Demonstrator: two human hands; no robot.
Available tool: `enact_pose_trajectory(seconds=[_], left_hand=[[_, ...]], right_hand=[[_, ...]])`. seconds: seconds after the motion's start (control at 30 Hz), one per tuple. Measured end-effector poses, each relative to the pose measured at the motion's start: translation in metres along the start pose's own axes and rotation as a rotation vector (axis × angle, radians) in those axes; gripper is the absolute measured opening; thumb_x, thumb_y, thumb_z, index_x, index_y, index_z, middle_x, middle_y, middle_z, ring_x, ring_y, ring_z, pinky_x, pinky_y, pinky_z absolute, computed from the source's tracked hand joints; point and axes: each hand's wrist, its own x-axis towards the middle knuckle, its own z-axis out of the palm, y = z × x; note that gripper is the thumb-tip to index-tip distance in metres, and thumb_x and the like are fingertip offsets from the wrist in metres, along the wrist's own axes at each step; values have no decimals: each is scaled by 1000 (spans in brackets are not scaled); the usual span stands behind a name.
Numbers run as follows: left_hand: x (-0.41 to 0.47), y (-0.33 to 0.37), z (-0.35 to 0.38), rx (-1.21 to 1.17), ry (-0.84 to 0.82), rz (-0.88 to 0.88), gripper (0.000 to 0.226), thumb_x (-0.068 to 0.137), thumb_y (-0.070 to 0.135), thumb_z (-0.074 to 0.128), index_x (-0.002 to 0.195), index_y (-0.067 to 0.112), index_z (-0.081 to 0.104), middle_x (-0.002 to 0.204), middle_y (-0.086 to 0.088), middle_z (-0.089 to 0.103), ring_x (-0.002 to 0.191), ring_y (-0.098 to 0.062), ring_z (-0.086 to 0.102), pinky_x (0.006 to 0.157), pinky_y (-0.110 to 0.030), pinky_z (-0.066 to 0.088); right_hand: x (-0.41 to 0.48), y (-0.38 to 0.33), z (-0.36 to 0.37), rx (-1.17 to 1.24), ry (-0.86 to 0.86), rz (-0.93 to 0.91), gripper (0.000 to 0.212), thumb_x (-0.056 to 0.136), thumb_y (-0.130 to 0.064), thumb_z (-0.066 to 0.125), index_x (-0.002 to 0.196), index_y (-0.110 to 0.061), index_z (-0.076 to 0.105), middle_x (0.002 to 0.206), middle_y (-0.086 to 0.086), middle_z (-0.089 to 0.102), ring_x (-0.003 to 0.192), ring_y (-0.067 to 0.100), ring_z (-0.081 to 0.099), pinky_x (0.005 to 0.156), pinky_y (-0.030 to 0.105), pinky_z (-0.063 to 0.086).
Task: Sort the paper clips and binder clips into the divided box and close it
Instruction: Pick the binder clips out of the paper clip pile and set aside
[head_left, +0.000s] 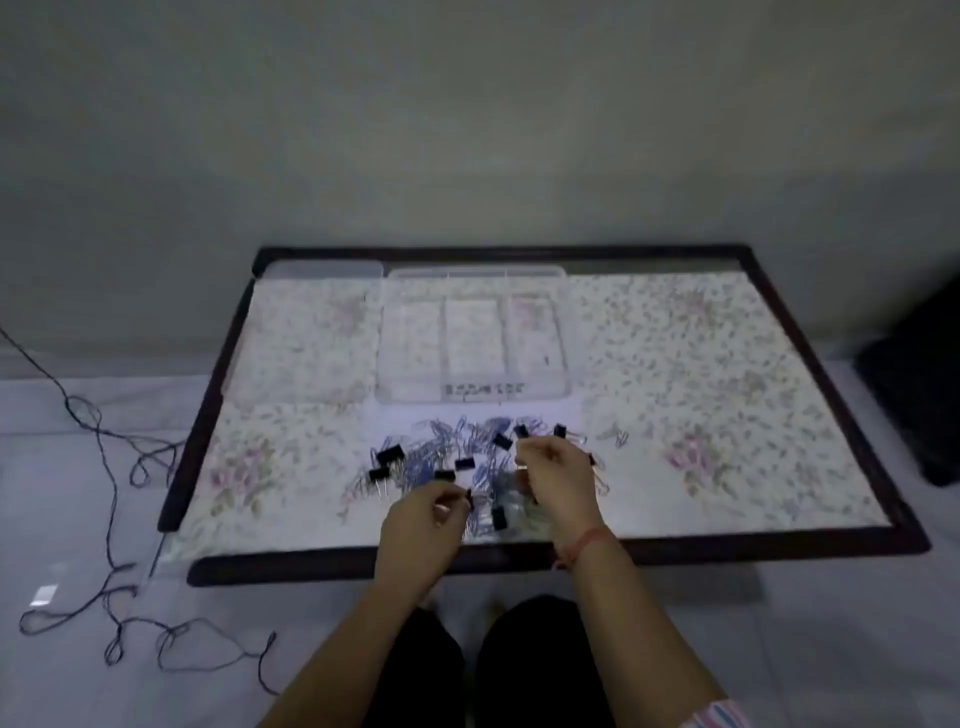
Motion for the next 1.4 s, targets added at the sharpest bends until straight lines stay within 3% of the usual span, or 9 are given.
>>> enact_pose_trajectory(seconds=[0.1,0.27,0.47,0.77,0.87,1.0,1.17,1.23,1.4], left_hand=[[-3,-12,18,128,88,52,16,87,23,59,98,16,68,99,-2,68,77,-12,59,72,-21,42],[19,-6,31,312,163,159,22,83,15,60,104,11,66,104,-7,57,86,-26,58,71,-27,38],[44,-12,38,501,-83,201,29,78,7,60,106,12,65,101,-9,59,93,-29,56,71,-34,42],[47,-15,36,450,-82,142,22,76,15,64,98,16,65,95,-5,57,85,-25,58,68,-30,42],[43,-9,31,197,-47,43,27,79,17,64,106,19,66,89,-2,62,77,-18,59,68,-25,43],[42,4,15,-631,-58,-267,19,82,-1,57,89,12,69,85,-5,68,74,-20,62,73,-22,55],[51,5,9,-1151,-109,-454,28,80,-17,37,77,4,54,83,-12,62,71,-17,64,63,-23,57],[50,4,15,-980,-163,-430,22,80,-14,45,74,7,51,80,-11,58,67,-17,59,61,-24,55],[44,2,38,33,-187,1,21,62,18,81,74,19,64,63,8,51,60,-12,50,56,-22,38]], right_hand=[[4,33,1,-322,114,-146,7,83,-12,60,80,-14,67,86,5,65,84,26,60,72,27,42],[14,57,-9,-723,222,-232,23,78,-11,62,100,-14,67,109,12,53,105,29,50,71,26,31],[24,64,-4,-773,91,-207,25,71,-7,66,94,-13,63,110,7,45,95,28,54,68,26,40],[31,64,-3,-684,101,-177,30,73,-9,65,99,-12,51,107,8,53,82,26,53,66,26,34],[29,62,-7,-494,90,-120,37,71,-20,72,100,-16,48,97,2,57,81,21,52,67,27,36],[28,59,-17,-52,69,-1,37,58,-15,80,83,-23,53,71,-1,50,66,22,49,67,43,52],[28,55,-21,64,49,35,20,64,3,76,70,-13,66,60,4,50,58,18,49,46,17,41],[26,49,-21,163,67,25,15,66,0,79,65,-9,66,60,5,61,59,19,59,52,19,48],[29,43,-22,496,137,66,25,72,8,73,63,-6,54,54,4,58,52,19,63,60,25,58]])
